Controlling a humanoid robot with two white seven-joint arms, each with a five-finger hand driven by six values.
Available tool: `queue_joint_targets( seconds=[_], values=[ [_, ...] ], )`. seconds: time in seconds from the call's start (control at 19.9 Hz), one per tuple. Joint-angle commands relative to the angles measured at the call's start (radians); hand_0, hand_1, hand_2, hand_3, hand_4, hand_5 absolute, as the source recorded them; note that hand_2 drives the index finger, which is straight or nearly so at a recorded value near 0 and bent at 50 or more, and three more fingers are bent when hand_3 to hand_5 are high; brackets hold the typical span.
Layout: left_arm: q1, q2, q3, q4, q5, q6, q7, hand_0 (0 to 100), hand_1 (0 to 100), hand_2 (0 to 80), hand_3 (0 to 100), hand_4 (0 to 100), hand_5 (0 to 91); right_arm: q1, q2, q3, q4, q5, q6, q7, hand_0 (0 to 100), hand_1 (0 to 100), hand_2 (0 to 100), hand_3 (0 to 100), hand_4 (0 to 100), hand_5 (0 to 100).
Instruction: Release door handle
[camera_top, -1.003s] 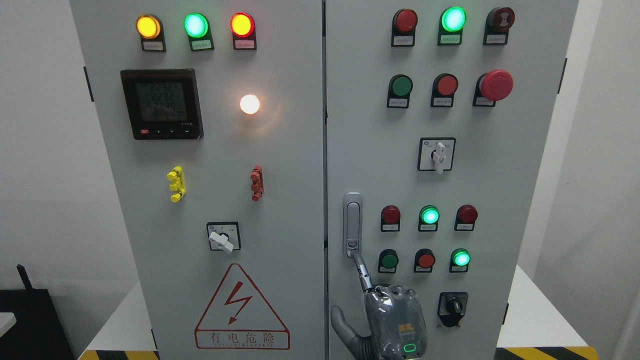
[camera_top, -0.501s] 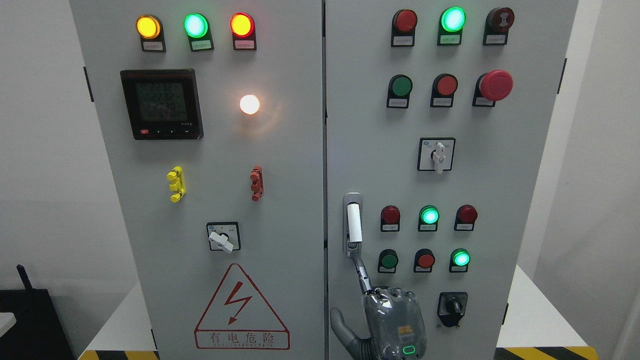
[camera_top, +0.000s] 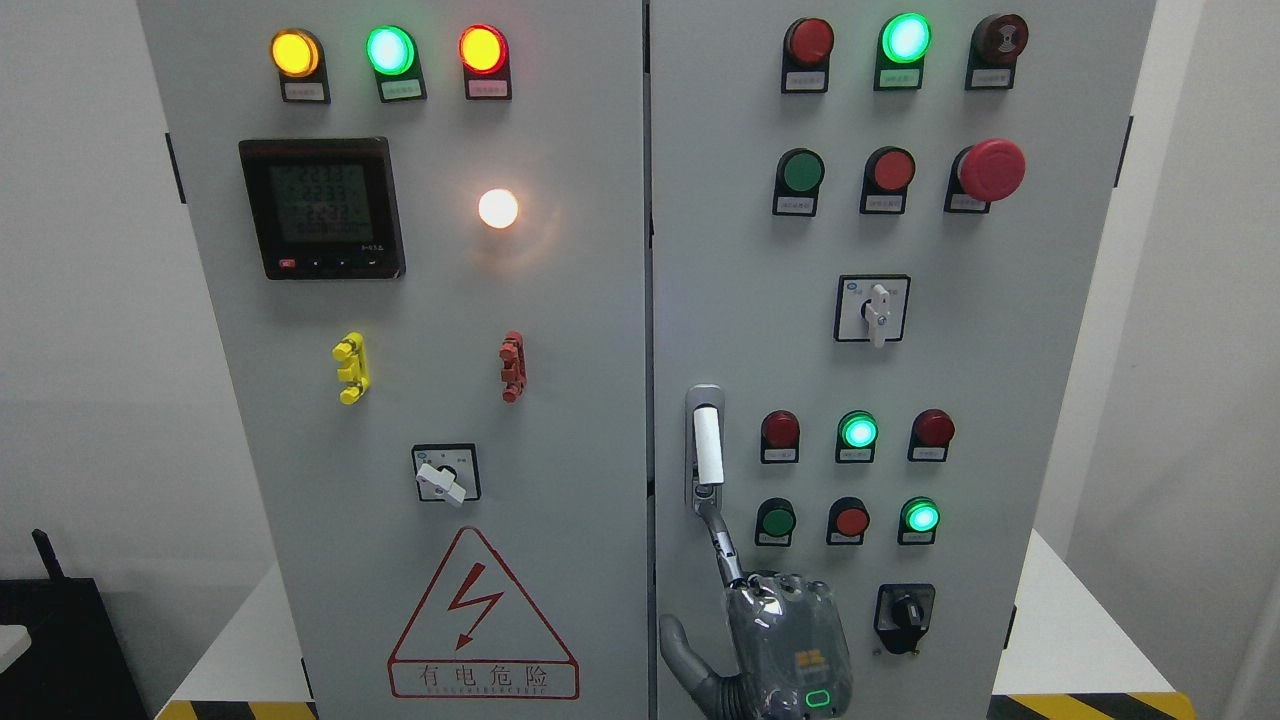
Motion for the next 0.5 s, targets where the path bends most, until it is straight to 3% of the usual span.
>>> queue_joint_targets(
  seconds=[0.0, 0.45],
  values=[
    [0.0, 0.0, -0.014, 0.02, 0.0, 0.001, -0.001, 12, 39, 0.0, 0, 0, 0.0, -0.001, 0.0, 0.002, -0.024, 0.0, -0.001, -0.013, 38, 33, 0, 100, 100, 100],
    [0.0, 0.001, -0.014, 0.02, 0.0, 0.001, -0.001, 12, 39, 0.0, 0, 0, 0.0, 0.013, 0.0, 0.006, -0.045, 0.0, -0.005, -0.017, 38, 33, 0, 100, 100, 100]
  ],
)
